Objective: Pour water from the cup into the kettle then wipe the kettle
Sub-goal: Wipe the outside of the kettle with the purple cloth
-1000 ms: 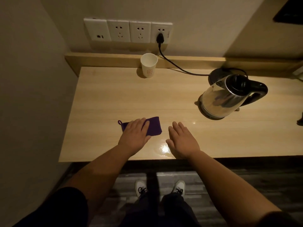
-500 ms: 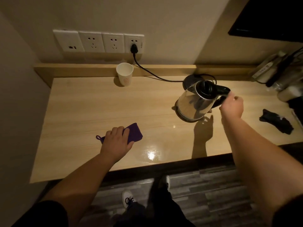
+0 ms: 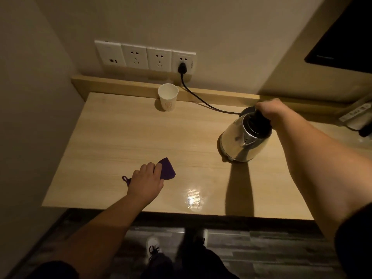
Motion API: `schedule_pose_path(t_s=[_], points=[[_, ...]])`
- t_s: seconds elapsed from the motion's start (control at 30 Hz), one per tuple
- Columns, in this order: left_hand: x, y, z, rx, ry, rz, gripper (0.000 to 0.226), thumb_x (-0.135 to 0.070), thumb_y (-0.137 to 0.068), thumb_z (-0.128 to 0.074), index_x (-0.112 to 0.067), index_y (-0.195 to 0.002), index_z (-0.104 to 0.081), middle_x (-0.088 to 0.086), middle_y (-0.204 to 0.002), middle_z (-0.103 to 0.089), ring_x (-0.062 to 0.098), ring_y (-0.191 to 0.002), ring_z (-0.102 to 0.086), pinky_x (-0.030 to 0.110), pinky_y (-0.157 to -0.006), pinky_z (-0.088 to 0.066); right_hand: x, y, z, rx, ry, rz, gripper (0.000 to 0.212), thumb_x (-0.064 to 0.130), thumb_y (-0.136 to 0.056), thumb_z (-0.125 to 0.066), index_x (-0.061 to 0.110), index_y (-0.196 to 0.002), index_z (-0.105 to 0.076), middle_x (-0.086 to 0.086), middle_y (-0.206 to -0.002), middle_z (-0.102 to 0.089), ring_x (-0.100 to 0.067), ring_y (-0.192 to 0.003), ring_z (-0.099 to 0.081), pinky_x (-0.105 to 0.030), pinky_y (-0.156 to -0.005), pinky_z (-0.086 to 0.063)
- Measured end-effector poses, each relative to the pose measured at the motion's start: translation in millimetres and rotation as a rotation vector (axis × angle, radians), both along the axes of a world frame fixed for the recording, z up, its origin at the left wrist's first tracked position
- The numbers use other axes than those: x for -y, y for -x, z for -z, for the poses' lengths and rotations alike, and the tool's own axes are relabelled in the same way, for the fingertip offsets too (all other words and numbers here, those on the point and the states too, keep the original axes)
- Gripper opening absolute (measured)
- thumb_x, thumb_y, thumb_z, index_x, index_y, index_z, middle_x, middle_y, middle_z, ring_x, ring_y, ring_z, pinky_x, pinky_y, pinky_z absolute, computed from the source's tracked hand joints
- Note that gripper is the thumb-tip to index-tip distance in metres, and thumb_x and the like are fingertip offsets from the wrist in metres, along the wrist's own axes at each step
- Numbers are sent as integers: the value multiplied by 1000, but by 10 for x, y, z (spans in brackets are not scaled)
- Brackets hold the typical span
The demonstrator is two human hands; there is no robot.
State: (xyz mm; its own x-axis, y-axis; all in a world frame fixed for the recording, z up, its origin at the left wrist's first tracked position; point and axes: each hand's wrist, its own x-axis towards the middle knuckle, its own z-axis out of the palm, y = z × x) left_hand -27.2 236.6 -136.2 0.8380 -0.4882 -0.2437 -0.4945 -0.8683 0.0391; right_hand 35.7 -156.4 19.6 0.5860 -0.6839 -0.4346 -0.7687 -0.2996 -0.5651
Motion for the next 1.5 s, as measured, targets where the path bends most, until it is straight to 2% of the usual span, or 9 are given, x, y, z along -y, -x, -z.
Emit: schedule_pose_path(t_s=[0.1,0.27,0.53,0.67,0.8,0.97,1.13,1.27,1.5], points=[[75,77,-32,-16,30,-61,44,-23,-81,-66,-3,-119,-57,15,-96,-58,32,-78,-55,40,-60,-48,-112,-195,4,-28,29,-73,60,29,-88,-68,13,-136,-36,-13,-104,-50,-27,-79,-53,-43,-74,-46],[249,147,-14,-130,103,-244,49,-28,-92,-51,-7,-136,-41,14,-118,-50,29,-97,-52,41,-76,-48,-219,-399,15,-102,118,-326,41,23,-88,-67,13,-123,-47,-14,-97,-56,-32,-88,-58,-48,-88,-54],[975,275,-452,-293,716,-413,55,-36,-96,-48,-24,-146,-31,1,-132,-50,13,-106,-53,30,-86,-45,-53,-171,96,108,91,-577,46,27,-88,-65,22,-130,-48,-1,-94,-55,-20,-81,-56,-35,-71,-51],[1448,161,-812,-248,880,-398,51,-40,-96,-46,-29,-144,-34,-3,-133,-47,8,-105,-50,21,-80,-41,112,39,66,220,34,-653,50,27,-89,-65,26,-136,-48,-1,-113,-56,-22,-92,-58,-30,-71,-49],[1875,12,-1023,-210,966,-341,50,-43,-96,-46,-32,-143,-34,-7,-135,-40,5,-102,-51,11,-73,-40,332,221,38,283,-37,-597,48,26,-91,-65,31,-136,-50,0,-111,-59,-21,-93,-62,-29,-71,-50],[2338,-32,-1054,-109,911,-158,53,-47,-94,-40,-41,-144,-23,-7,-130,-39,4,-94,-49,14,-68,-41,468,421,74,416,-152,-438,38,28,-97,-59,28,-135,-52,6,-112,-61,-11,-95,-64,-25,-76,-52],[2603,-43,-1009,103,708,-1,47,-46,-94,-37,-38,-139,-30,5,-133,-44,22,-113,-45,35,-81,-48,442,494,119,434,-183,-398,36,32,-100,-53,30,-136,-49,-3,-123,-58,-17,-100,-64,-30,-73,-58],[2659,-105,-1022,205,640,42,46,-51,-95,-32,-30,-135,-40,9,-128,-47,25,-107,-49,34,-77,-47,422,500,137,435,-215,-383,38,34,-100,-54,32,-137,-48,-2,-124,-57,-14,-100,-64,-24,-69,-56],[2638,-418,-924,155,550,-58,44,-48,-95,-28,-23,-120,-54,6,-113,-49,18,-91,-46,28,-65,-35,418,523,177,476,-250,-383,34,27,-99,-55,32,-133,-51,-5,-124,-60,-15,-100,-67,-32,-84,-57]])
